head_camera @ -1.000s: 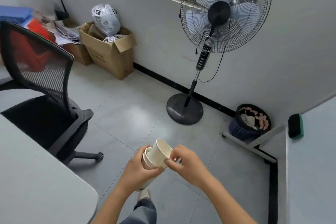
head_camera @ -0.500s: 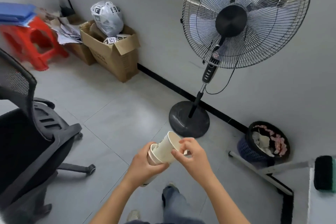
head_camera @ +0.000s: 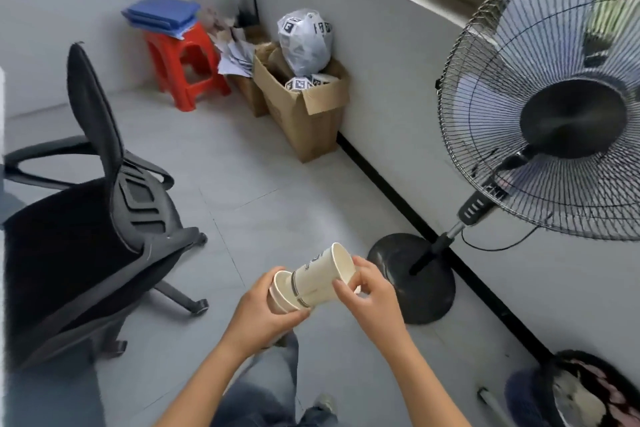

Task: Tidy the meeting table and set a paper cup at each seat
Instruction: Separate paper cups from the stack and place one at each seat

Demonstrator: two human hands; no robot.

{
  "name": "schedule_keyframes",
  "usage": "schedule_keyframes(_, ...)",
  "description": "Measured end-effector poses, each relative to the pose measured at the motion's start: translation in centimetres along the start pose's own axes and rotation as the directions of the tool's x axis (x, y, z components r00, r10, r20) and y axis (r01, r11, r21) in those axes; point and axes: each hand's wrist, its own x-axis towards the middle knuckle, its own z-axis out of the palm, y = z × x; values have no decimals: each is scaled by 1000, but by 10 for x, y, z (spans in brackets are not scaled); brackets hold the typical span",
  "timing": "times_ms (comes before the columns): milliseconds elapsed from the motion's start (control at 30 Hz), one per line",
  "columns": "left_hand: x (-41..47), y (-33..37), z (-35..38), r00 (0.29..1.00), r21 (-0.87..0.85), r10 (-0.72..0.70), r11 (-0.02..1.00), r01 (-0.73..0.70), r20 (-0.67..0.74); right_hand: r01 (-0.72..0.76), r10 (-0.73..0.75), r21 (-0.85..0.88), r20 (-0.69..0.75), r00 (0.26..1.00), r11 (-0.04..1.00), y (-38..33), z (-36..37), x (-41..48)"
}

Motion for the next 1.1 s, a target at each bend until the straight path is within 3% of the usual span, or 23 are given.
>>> schedule_keyframes(233,96,-5,-49,992,-85,-48,996,38,-116,59,-58,-4,126,990,998,-29,38,122)
schedule_keyframes(533,252,11,-177,960,-185,-46,983,-6,-275,162,-157,-11,174,972,987,-109,130,301)
schedule_keyframes(833,368,4,-234,943,-282,-153,957,67,-295,148,-124,-62,284,951,987,-132,201,436)
schedule_keyframes(1100,504,2,-308,850,-277,-224,956,97,-477,237,-191,-24,517,834,971,-172,274,608)
